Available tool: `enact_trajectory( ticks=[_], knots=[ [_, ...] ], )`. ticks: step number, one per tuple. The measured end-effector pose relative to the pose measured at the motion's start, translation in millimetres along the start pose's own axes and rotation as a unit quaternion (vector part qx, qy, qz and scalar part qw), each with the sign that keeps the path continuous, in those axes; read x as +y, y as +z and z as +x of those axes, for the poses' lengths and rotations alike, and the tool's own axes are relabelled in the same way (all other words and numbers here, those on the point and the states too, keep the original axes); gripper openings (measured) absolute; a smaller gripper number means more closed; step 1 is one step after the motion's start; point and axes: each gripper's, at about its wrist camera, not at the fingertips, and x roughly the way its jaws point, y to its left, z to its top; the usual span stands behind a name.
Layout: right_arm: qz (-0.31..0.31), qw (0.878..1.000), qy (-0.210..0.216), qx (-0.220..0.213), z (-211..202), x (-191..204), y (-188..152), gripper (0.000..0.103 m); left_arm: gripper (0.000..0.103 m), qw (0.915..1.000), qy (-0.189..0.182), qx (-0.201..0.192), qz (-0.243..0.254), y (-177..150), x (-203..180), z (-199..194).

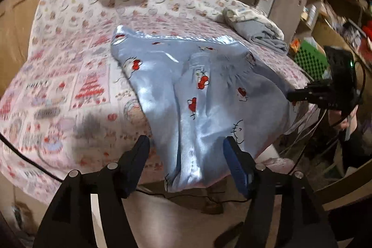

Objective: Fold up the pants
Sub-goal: 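Smooth the folded pants with both tools, then grasp the pants cuffs with both tools and lift them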

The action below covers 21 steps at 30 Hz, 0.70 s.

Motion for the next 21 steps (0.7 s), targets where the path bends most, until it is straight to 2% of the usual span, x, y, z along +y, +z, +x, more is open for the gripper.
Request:
enact_trajectory(
  ticks=[3,5,7,8,10,11,13,16,17,19,21],
  knots=[
    [0.012,1.000,-0.004,-0.022,-13.9,-4.5,-3.0,0.001,0.064,0.9996,0.012,-0.025,0.009,-3.1,-3.9,-12.3],
    [0.016,0.999,-0.017,-0.034,-23.8,-5.0,-7.0,0.012,0.064,0.9981,0.032,-0.038,0.036,-6.0,-11.3,-20.3],
    [-0.002,0.998,-0.032,-0.045,-30.4,1.0,-9.3,0.018,0.062,0.9942,0.054,-0.060,0.071,-8.3,-22.1,-26.8],
    [-0.022,0.998,-0.036,-0.046,-32.8,8.8,-10.6,0.018,0.053,0.9910,0.069,-0.078,0.084,-8.4,-27.0,-30.2],
    [-0.056,0.997,-0.029,-0.043,-33.3,24.1,-11.7,0.018,0.041,0.9837,0.097,-0.111,0.103,-8.6,-35.7,-33.3],
    [-0.067,0.996,-0.026,-0.046,-32.9,30.6,-11.9,0.018,0.040,0.9811,0.104,-0.120,0.111,-9.4,-39.5,-32.8],
    [-0.070,0.995,-0.016,-0.062,-30.4,45.7,-13.4,0.018,0.039,0.9801,0.114,-0.132,0.096,-11.7,-45.5,-27.8],
    [-0.007,0.996,-0.010,-0.090,-25.9,52.4,-21.4,0.018,0.039,0.9775,0.119,-0.168,0.046,-24.1,-50.8,-24.3],
    [0.012,0.994,-0.017,-0.104,-26.2,53.3,-26.0,0.018,0.039,0.9739,0.131,-0.183,0.031,-31.2,-54.6,-23.7],
    [0.048,0.987,-0.041,-0.145,-29.0,57.0,-42.2,0.020,0.039,0.9623,0.164,-0.214,0.035,-44.5,-64.5,-25.2],
    [0.065,0.983,-0.057,-0.165,-29.8,62.3,-57.6,0.029,0.041,0.9425,0.213,-0.252,0.053,-59.0,-76.0,-24.2]
  ],
)
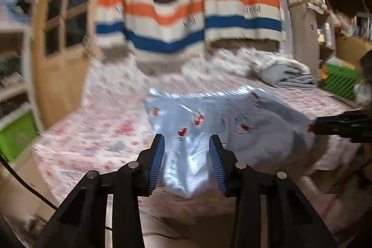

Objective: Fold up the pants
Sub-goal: 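Grasp the pants cuffs with both tools and lift them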

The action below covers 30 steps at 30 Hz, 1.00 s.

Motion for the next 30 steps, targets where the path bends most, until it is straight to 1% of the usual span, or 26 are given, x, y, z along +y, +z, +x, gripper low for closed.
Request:
enact_trajectory(
  ticks=[1,2,4,5,6,8,9,10,12,17,18,19,21,25,27,30],
  knots=[
    [0.006,1.000,-0.005,-0.001,-1.0,0.7,-6.2,0.042,0.046,0.9998,0.013,-0.016,0.005,-7.3,-2.2,-2.7],
    [0.016,1.000,-0.002,0.009,0.1,0.8,-15.4,0.050,0.049,0.9997,0.016,-0.021,0.000,-17.5,-1.5,-2.2],
    [0.025,0.999,0.012,0.031,4.1,0.1,-25.3,0.050,0.049,0.9997,0.008,0.016,-0.014,-29.8,4.6,7.6],
    [0.030,0.998,0.014,0.049,8.2,-0.6,-30.8,0.050,0.049,0.9992,0.004,0.029,-0.026,-33.7,9.3,11.4],
    [0.033,0.997,0.010,0.065,13.5,-1.9,-35.9,0.050,0.049,0.9988,0.004,0.032,-0.038,-36.5,14.0,12.3],
    [0.033,0.997,-0.011,0.069,20.9,-4.4,-42.4,0.050,0.049,0.9992,0.012,0.023,-0.032,-40.5,15.3,12.6],
    [0.039,0.997,-0.007,0.071,24.5,-7.2,-43.8,0.050,0.048,0.9994,0.018,0.021,-0.023,-43.0,11.7,12.6],
    [0.056,0.996,0.010,0.070,28.1,-12.1,-45.0,0.050,0.049,0.9993,0.010,0.028,-0.022,-46.5,10.5,14.6],
    [0.084,0.994,0.032,0.061,32.3,-21.7,-45.0,0.050,0.049,0.9980,-0.016,0.043,-0.044,-52.6,13.2,19.6],
    [0.120,0.990,0.073,0.025,34.5,-32.7,-42.6,0.050,0.050,0.9944,-0.050,0.053,-0.077,-60.4,18.5,24.4],
    [0.125,0.989,0.077,0.025,36.0,-33.7,-42.3,0.050,0.051,0.9931,-0.061,0.058,-0.082,-61.7,17.9,25.0],
    [0.132,0.988,0.080,0.026,38.9,-35.7,-42.3,0.050,0.055,0.9916,-0.072,0.064,-0.086,-63.2,17.1,25.4],
    [0.149,0.985,0.086,0.031,44.2,-40.9,-45.0,0.050,0.055,0.9888,-0.087,0.071,-0.098,-66.2,18.1,26.1],
    [0.180,0.978,0.102,0.009,41.4,-52.0,-47.3,0.050,0.055,0.9871,-0.093,0.057,-0.117,-64.2,26.2,24.0],
    [0.205,0.972,0.112,0.000,39.8,-60.6,-46.5,0.050,0.055,0.9847,-0.101,0.057,-0.130,-59.9,28.3,27.9],
    [0.252,0.959,0.129,-0.013,36.9,-75.4,-47.6,0.050,0.055,0.9821,-0.115,0.052,-0.140,-55.7,32.2,30.2]
  ],
)
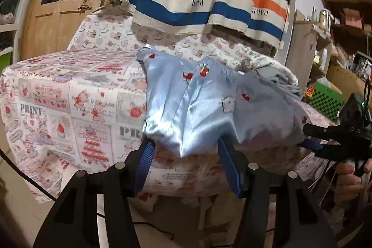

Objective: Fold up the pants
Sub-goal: 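Grasp the pants cuffs with both tools and lift them, then fold the cuffs over toward the waistband with both tools and release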

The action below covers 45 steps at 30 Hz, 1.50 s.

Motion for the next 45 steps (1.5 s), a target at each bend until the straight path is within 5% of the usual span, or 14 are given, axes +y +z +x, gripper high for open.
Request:
enact_trajectory(
  ticks=[3,5,6,8,15,19,22,32,42,45],
  knots=[
    [-0.014,1.000,-0.003,-0.003,-3.0,7.1,2.2,0.044,0.044,0.9999,-0.008,-0.006,-0.011,7.0,4.1,0.1],
    [-0.038,0.999,-0.003,-0.002,-2.0,17.2,2.4,0.020,0.010,0.9993,-0.014,-0.006,-0.033,13.8,9.3,0.8],
    [-0.051,0.999,-0.002,-0.002,-1.6,23.2,2.6,0.013,0.003,0.9985,-0.022,-0.005,-0.049,17.5,12.8,0.8],
    [-0.073,0.997,-0.005,-0.011,-3.3,32.8,3.8,0.005,0.004,0.9966,-0.039,-0.010,-0.072,23.6,18.6,-4.2],
    [-0.104,0.993,0.013,-0.048,-27.5,55.5,23.5,0.003,0.004,0.9965,-0.051,-0.016,-0.065,66.2,16.7,-23.5],
    [-0.134,0.988,-0.011,-0.072,-30.7,76.4,61.2,0.003,0.004,0.9996,0.017,0.002,0.021,107.9,-11.8,-5.9],
    [-0.140,0.986,-0.035,-0.078,-19.5,88.7,90.8,0.003,0.004,0.9973,0.046,0.042,0.038,134.6,-22.9,24.8],
    [-0.090,0.989,-0.114,-0.001,68.9,68.7,182.8,0.003,0.004,0.9872,0.085,0.135,0.002,190.0,2.4,135.6],
    [-0.097,0.978,-0.173,0.072,134.8,34.7,210.2,0.004,0.008,0.9738,0.117,0.184,0.065,191.8,1.2,201.5],
    [-0.098,0.976,-0.183,0.071,138.5,31.6,211.0,0.005,0.009,0.9743,0.106,0.193,0.050,191.5,5.5,203.1]
  ],
)
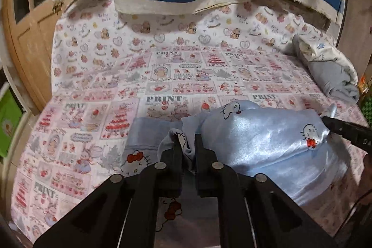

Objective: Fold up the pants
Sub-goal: 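Fold the cuffs over toward the waistband with both tools and release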

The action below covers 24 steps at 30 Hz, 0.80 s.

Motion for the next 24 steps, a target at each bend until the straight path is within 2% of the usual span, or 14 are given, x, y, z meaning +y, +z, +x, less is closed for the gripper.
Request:
enact_trajectory(
  ticks=[1,3,4,5,6,7,8,10,12,14,16,19,22,24],
  knots=[
    [0.004,1.000,-0.003,0.000,-2.0,-1.1,0.8,0.013,0.011,1.0000,-0.002,-0.007,-0.003,0.1,2.3,-5.5],
    [0.005,1.000,-0.009,-0.030,-17.4,-3.3,1.5,0.029,0.022,0.9990,-0.004,-0.043,-0.009,-1.6,6.1,-26.5],
    [0.002,0.998,-0.015,-0.059,-30.0,-3.8,0.8,0.047,0.045,0.9979,-0.007,-0.064,-0.011,-3.7,6.8,-38.8],
    [0.002,0.995,-0.028,-0.092,-44.3,-3.6,0.0,0.071,0.074,0.9963,-0.005,-0.085,-0.013,-6.3,6.7,-51.0],
    [0.003,0.992,-0.040,-0.119,-55.6,-3.0,-0.8,0.076,0.083,0.9934,0.000,-0.113,-0.016,-9.4,5.8,-64.4],
    [0.004,0.988,-0.053,-0.147,-68.3,-1.8,-1.4,0.077,0.085,0.9899,0.005,-0.141,-0.014,-12.7,4.3,-76.1],
    [0.002,0.984,-0.063,-0.166,-77.9,0.4,-0.9,0.077,0.085,0.9863,0.018,-0.164,-0.006,-15.3,0.5,-85.6],
    [-0.004,0.981,-0.069,-0.181,-90.0,6.5,0.7,0.077,0.085,0.9821,0.044,-0.183,0.016,-16.2,-9.2,-96.2],
    [-0.014,0.983,-0.044,-0.180,-95.8,14.8,0.8,0.077,0.085,0.9829,0.032,-0.179,0.028,-14.4,-14.7,-97.5],
    [-0.043,0.988,-0.010,-0.151,-91.3,29.8,-2.6,0.077,0.081,0.9848,0.020,-0.168,0.038,-13.3,-20.0,-91.2],
    [-0.074,0.991,0.011,-0.115,-77.5,44.2,-8.9,0.076,0.073,0.9866,0.019,-0.153,0.054,-9.7,-26.3,-77.2],
    [-0.089,0.993,-0.015,-0.071,-46.6,56.4,-17.6,0.055,0.059,0.9924,0.033,-0.102,0.060,-3.3,-30.1,-42.9],
    [-0.079,0.996,-0.024,-0.040,-18.8,56.3,-24.2,0.053,0.050,0.9957,0.050,-0.045,0.064,-4.0,-29.9,-11.1],
    [-0.079,0.996,-0.030,-0.015,-3.7,53.4,-27.5,0.053,0.050,0.9960,0.052,-0.033,0.066,-10.6,-29.2,-4.8]
  ],
)
